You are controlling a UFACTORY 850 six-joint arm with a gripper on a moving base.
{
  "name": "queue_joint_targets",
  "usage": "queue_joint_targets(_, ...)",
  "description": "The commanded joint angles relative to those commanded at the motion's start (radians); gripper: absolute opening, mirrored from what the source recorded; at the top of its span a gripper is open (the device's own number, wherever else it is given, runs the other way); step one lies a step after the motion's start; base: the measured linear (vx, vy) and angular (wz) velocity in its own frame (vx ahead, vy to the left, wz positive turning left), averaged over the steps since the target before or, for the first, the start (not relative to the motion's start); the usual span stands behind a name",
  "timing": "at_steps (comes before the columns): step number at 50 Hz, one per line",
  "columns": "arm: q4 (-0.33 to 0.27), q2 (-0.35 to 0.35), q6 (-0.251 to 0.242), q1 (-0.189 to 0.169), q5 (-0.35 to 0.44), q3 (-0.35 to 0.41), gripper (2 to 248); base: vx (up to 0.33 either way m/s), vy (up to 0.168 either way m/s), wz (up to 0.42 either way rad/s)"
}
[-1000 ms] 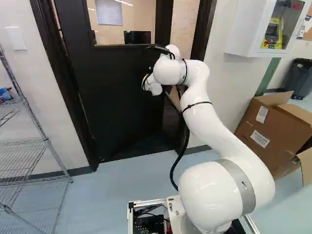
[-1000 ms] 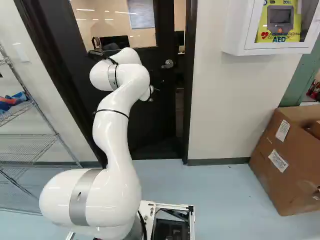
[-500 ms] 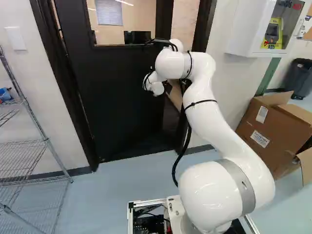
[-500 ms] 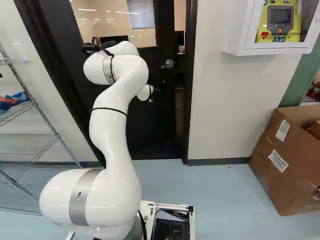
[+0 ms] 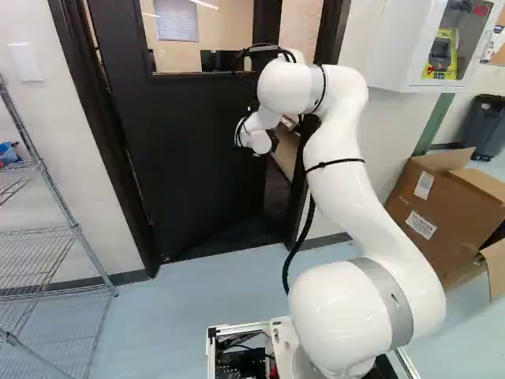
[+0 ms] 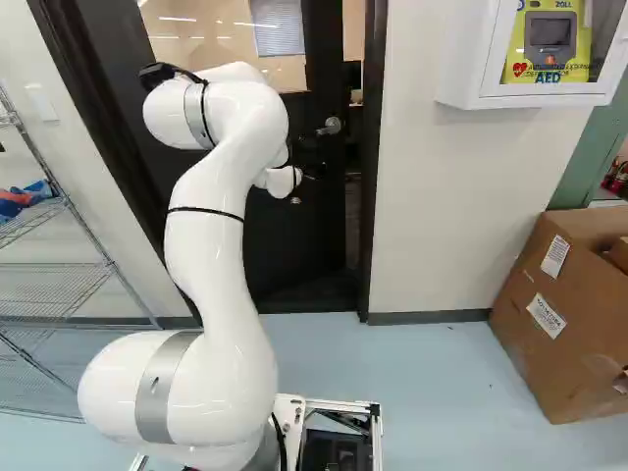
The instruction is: Open the door and move inside
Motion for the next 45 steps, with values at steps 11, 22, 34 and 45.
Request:
queue_joint_targets(11, -0.009, 0.055, 0.0, -0.002, 0.0, 0.078, 247, 0.0, 0.0, 0.0)
queue_joint_targets(22, -0.028, 0.109, 0.0, -0.001, 0.0, 0.152, 247, 0.0, 0.0, 0.0)
queue_joint_targets(34, -0.054, 0.166, 0.0, 0.001, 0.0, 0.231, 247, 0.0, 0.0, 0.0)
queue_joint_targets(45, -0.081, 0.217, 0.0, 0.004, 0.0, 0.3, 247, 0.0, 0.0, 0.0)
